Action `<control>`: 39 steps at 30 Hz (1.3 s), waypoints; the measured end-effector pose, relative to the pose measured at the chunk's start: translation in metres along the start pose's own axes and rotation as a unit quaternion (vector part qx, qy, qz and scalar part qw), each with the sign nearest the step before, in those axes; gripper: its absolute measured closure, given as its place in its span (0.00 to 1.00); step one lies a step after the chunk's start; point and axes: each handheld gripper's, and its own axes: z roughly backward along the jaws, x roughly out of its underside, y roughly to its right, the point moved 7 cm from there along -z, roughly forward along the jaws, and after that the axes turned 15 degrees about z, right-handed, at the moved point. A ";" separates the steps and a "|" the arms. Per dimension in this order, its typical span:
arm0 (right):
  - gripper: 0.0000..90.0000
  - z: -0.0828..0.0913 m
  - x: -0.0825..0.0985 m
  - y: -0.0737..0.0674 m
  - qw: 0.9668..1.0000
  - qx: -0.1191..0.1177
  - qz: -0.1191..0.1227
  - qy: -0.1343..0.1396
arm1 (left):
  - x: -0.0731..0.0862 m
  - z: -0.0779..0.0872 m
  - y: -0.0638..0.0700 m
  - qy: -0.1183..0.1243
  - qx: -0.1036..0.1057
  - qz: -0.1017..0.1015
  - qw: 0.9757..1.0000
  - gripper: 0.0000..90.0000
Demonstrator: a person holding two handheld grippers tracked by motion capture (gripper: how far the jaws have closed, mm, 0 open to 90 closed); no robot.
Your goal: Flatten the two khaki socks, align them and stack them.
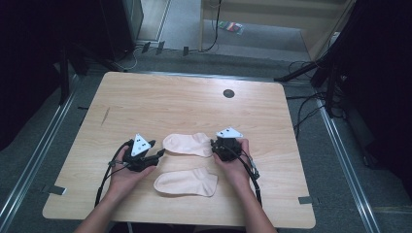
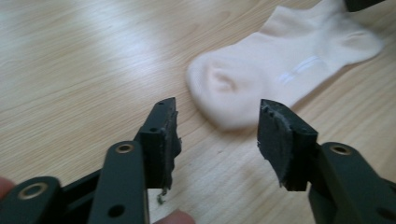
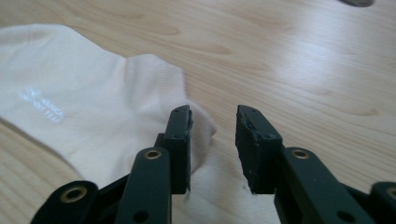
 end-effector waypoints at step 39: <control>0.85 -0.012 0.008 -0.003 0.996 -0.031 -0.081 0.013 | -0.017 -0.043 -0.010 -0.051 -0.045 0.124 0.990 0.87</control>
